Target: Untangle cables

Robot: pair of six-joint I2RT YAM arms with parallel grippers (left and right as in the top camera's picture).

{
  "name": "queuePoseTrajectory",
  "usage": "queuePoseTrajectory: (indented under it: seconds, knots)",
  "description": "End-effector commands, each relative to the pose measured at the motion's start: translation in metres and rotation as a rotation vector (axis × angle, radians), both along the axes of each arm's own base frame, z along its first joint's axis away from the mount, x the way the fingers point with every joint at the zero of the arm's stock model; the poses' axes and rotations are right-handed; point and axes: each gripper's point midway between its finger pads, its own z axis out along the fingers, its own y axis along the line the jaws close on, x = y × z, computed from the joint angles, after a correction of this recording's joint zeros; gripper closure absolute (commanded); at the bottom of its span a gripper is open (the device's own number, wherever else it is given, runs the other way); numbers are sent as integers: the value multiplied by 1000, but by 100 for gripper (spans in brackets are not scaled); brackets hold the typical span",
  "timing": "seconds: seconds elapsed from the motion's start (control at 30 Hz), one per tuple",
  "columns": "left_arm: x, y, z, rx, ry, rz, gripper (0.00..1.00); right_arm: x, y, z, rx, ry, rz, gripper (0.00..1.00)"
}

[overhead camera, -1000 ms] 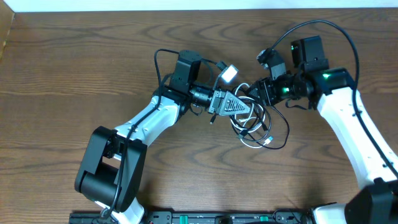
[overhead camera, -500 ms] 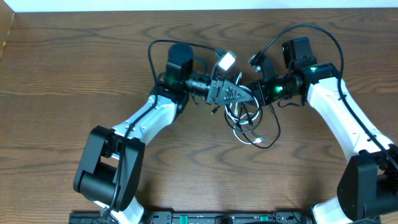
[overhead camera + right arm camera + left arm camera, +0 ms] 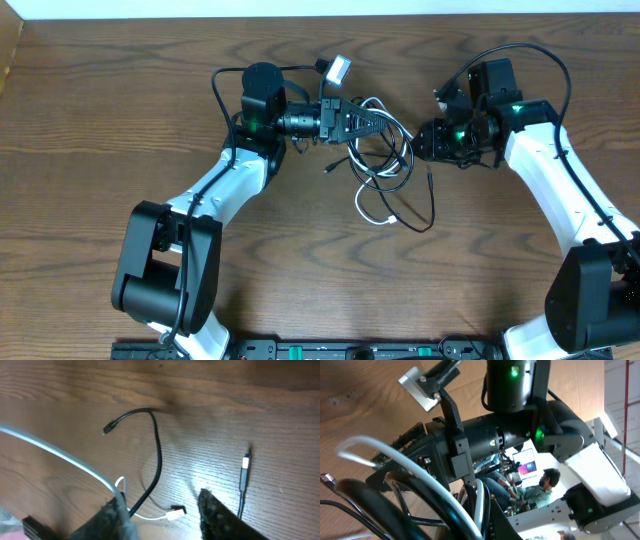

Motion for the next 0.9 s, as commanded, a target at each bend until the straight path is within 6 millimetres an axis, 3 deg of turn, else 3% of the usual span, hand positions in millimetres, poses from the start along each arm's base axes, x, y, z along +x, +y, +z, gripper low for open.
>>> queuePoseTrajectory:
  seconds: [0.0, 0.07, 0.17, 0.27, 0.33, 0.5, 0.87]
  knots:
    - [8, 2, 3, 0, 30, 31, 93, 6, 4, 30, 40, -79, 16, 51]
    - [14, 5, 3, 1, 30, 60, 92, 4, 10, 58, 114, -160, 87, 47]
    - [26, 10, 2, 2, 30, 124, 93, 8, 2, 100, 158, -295, 91, 40]
    - [30, 10, 2, 3, 31, 145, 93, 9, -3, 118, 162, -365, 85, 40]
    - [34, 10, -1, 12, 66, 169, 92, 9, 4, 128, 175, -417, 129, 39]
    - [36, 10, -8, 30, 121, 190, 92, 8, 22, 124, 172, -446, 212, 40]
    - [38, 10, -8, 29, 171, 198, 93, 23, 48, 75, 145, -359, 258, 50]
